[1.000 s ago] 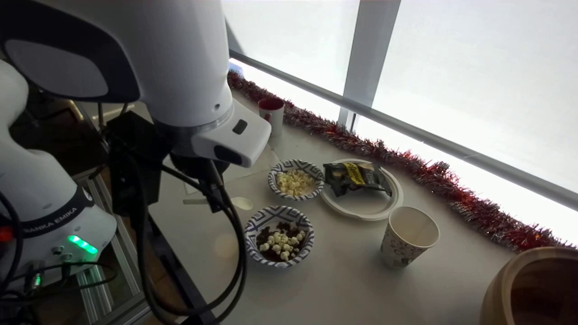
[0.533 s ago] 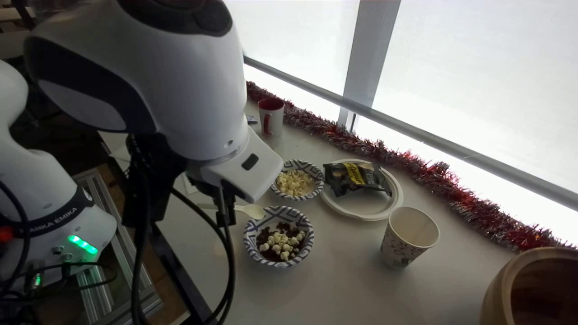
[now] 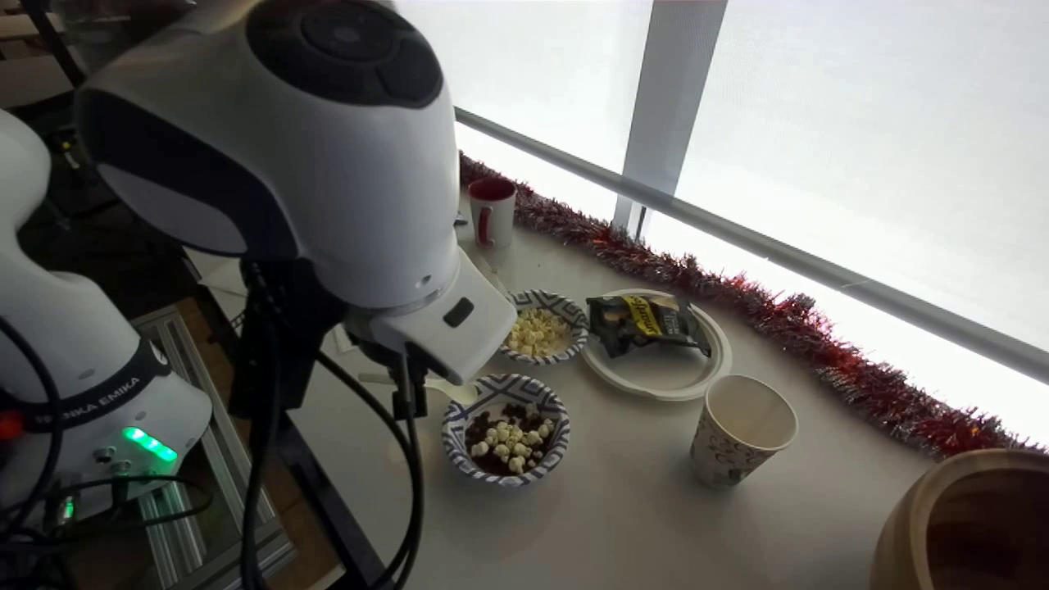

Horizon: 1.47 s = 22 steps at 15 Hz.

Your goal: Use the spoon to shift some of the black and white cereal to the other bowl

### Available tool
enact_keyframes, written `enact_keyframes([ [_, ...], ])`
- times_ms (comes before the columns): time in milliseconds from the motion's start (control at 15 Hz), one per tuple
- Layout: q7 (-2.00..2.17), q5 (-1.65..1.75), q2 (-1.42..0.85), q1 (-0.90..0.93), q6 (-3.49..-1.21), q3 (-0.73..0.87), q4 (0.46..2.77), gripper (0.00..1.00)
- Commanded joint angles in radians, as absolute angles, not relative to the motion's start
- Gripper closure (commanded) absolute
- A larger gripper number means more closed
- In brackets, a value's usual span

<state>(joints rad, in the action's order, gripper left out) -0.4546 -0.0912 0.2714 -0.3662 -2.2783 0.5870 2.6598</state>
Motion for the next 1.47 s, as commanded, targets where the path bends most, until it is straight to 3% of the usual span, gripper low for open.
enact_keyframes([
  [0, -0.469, -0.181, 0.232, -0.366, -2.253, 0.609, 2.636, 0.97],
  [1400, -0.490, -0.413, -0.016, -0.399, -2.244, 0.585, 2.521, 0.97],
])
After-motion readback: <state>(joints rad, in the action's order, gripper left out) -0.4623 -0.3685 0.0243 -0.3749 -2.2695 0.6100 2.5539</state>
